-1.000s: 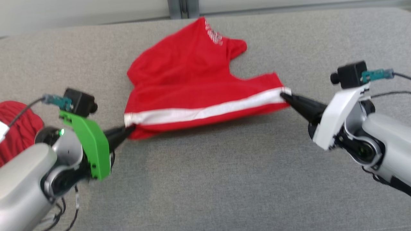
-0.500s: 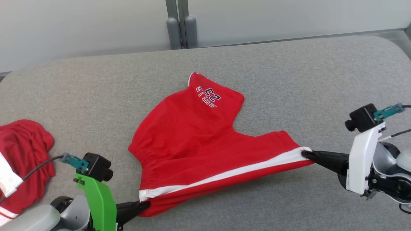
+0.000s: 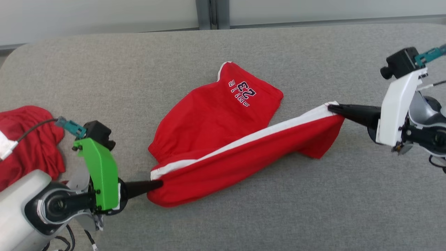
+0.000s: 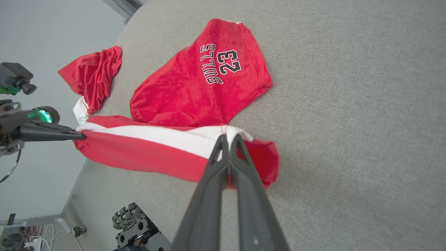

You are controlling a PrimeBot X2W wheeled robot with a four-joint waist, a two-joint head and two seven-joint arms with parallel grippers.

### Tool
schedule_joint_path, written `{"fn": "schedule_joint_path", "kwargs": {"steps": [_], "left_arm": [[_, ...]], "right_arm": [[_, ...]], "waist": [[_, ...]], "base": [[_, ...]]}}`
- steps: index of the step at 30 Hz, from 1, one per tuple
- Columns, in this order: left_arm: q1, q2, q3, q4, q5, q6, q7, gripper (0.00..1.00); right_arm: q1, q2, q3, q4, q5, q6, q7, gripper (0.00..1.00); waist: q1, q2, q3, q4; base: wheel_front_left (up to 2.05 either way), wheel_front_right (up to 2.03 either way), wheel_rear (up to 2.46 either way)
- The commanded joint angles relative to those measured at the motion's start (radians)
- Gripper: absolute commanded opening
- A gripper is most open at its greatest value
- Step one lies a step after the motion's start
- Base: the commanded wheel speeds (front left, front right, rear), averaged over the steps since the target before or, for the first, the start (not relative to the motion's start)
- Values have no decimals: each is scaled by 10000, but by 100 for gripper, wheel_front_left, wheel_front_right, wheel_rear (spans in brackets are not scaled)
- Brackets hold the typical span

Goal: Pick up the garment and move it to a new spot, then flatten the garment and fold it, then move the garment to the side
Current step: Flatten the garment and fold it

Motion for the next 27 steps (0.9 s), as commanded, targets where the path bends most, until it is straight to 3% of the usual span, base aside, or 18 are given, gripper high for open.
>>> {"fn": "schedule_joint_path", "kwargs": {"steps": [1, 8, 18, 26, 27], "left_arm": [[-304, -125, 129, 209, -171, 55, 172, 0], [-1593, -874, 647, 1320, -512, 93, 665, 0], [-2705, -2145, 1060, 2759, -390, -449, 408, 0], [-3258, -2957, 1141, 3983, -199, -757, 174, 0], [-3290, -3030, 1139, 4122, -184, -817, 160, 23]], "right_arm": [[-326, 191, -93, 194, 80, 1, 176, 0], [-1938, 1219, -410, 1673, -90, 1, 1024, 0], [-3581, 2070, -587, 3485, -769, 1, 1115, 0], [-4107, 2709, -334, 4705, -1079, 1, 1024, 0], [-4138, 2788, -302, 4812, -1102, 1, 988, 0]], "waist": [[0, -1, 571, 506], [0, -1, 1592, 1296], [0, -1, 2826, 2364], [0, -1, 3283, 2687], [0, -1, 3287, 2685]], "base": [[0, 0, 0], [0, 0, 0], [0, 0, 0], [0, 0, 0], [0, 0, 0]]}}
